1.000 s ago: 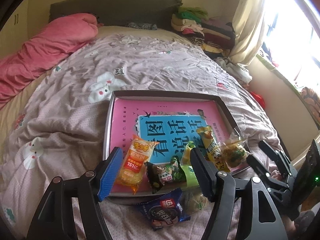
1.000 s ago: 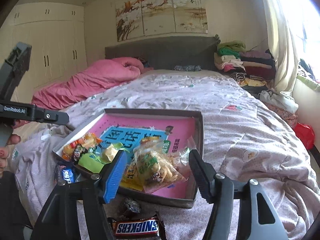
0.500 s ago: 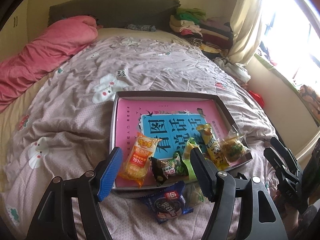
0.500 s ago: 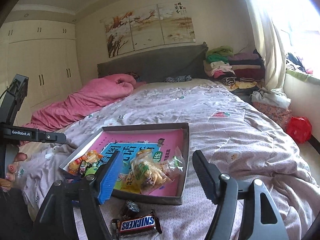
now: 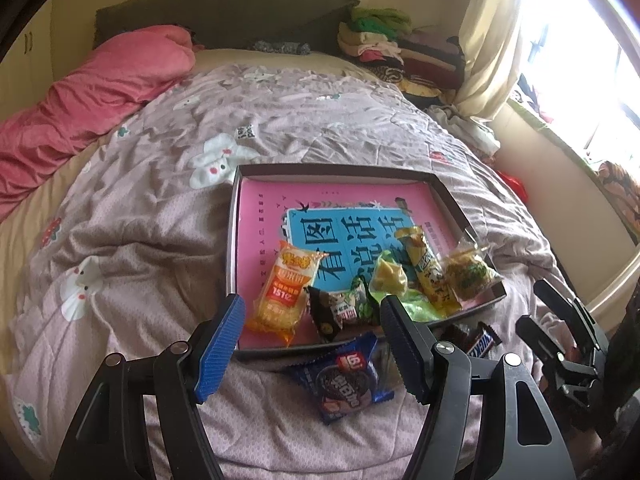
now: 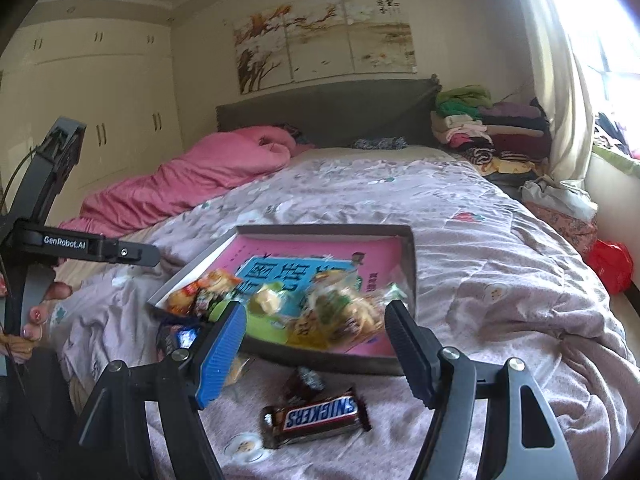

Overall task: Organize snacks
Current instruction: 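Withdraw both open tools from the tray toward the remaining snacks, then grasp the blue Oreo bag with the left tool while the right tool grasps the brown chocolate packet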

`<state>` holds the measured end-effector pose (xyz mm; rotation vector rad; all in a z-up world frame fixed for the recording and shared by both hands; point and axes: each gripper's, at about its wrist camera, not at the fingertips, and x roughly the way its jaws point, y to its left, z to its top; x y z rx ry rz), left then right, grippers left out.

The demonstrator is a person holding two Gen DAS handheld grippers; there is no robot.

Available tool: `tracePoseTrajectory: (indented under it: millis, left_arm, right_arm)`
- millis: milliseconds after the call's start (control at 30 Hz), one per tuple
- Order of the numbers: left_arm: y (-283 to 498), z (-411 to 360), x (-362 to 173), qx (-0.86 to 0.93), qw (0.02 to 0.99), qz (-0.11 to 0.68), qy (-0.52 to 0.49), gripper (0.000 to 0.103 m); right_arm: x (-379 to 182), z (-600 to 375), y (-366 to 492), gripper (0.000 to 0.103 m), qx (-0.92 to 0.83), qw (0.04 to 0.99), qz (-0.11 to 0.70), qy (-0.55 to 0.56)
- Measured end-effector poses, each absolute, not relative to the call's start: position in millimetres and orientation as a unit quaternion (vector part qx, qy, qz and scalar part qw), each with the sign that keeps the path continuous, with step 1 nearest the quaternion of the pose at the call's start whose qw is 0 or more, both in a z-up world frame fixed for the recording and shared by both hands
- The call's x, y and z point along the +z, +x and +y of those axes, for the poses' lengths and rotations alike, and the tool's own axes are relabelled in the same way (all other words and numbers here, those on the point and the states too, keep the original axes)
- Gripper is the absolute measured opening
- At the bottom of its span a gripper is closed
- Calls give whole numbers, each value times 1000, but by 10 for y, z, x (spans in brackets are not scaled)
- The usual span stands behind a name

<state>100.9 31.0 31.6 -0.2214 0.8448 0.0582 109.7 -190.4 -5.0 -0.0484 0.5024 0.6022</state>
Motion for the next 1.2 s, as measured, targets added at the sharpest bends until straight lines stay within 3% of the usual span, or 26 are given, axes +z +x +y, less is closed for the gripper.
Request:
tracePoseTrajectory:
  millis: [633, 1200]
  left_arm:
    - [855, 242, 50, 13, 888, 445, -112, 72]
    - [857, 98, -221, -12, 870, 477, -126, 72]
  right_arm:
    - [-258, -1575, 941, 71, 326, 899, 283, -79]
    - [-432, -1595, 1133, 71, 317, 885, 334, -66]
